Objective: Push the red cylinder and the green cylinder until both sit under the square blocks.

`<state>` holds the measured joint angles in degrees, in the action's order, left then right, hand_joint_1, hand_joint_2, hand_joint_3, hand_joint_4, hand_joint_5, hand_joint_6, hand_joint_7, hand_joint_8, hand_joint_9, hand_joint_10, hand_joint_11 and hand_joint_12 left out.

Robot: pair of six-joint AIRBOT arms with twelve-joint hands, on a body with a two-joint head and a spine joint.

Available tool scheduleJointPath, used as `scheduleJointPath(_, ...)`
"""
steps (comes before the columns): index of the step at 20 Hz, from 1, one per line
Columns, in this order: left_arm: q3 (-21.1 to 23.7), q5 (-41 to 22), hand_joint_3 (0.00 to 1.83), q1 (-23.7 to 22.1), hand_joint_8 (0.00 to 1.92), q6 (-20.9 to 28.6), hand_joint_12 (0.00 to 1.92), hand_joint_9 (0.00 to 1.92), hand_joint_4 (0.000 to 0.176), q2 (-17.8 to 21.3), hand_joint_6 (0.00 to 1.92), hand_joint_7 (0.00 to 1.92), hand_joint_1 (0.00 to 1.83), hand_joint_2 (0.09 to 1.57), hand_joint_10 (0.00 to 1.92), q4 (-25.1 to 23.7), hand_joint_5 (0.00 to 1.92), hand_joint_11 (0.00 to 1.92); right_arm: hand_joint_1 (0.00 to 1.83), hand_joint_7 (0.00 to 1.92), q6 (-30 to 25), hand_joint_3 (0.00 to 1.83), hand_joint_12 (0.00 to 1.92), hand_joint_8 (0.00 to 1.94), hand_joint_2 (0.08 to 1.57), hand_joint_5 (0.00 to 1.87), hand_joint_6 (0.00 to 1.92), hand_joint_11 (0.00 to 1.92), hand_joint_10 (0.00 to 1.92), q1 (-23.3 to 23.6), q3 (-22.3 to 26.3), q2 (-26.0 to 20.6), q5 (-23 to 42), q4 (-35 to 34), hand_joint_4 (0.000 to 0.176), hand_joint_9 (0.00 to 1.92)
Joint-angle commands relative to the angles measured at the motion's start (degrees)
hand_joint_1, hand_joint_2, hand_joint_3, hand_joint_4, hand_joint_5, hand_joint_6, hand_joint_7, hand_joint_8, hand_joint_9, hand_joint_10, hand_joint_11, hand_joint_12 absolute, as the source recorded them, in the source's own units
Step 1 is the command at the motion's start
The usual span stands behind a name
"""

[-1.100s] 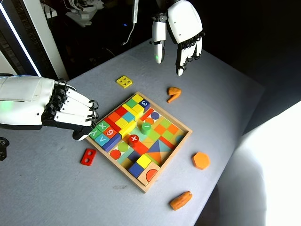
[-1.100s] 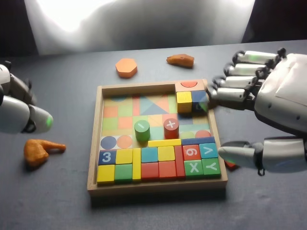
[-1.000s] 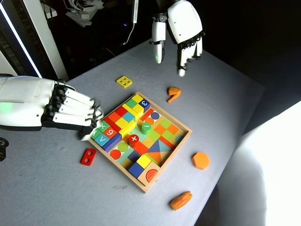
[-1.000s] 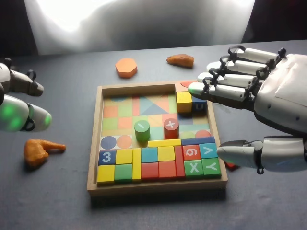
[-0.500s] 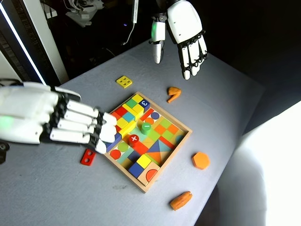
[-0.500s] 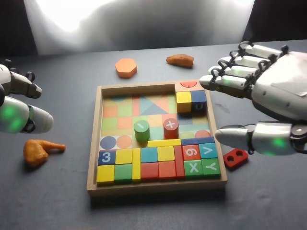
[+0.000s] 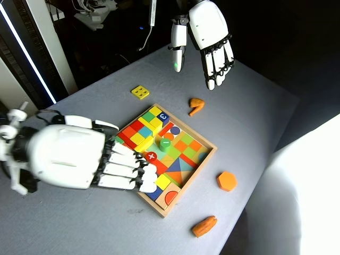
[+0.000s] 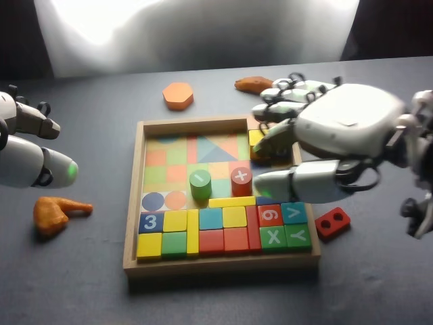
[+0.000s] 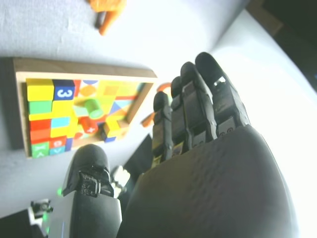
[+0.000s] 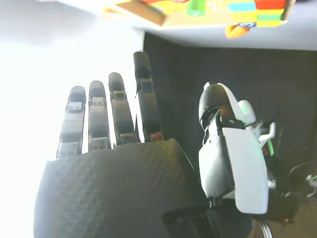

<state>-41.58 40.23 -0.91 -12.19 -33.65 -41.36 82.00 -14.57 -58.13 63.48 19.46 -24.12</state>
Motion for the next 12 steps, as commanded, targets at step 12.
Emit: scheduleJointPath(12,-0.1,-2.0,0.0,-0.3,0.0,-0.2,0.87,0.26,0.05,0.7,0.0,0.22,0.09,1.27,0.0,-2.9,0.24,0.0,0.0,0.15,0.7,0.0,0.0,0.01,1.22,0.66,0.1,0.0,0.02,3.5,-4.0,5.6,-0.7,-5.5,0.0,0.01)
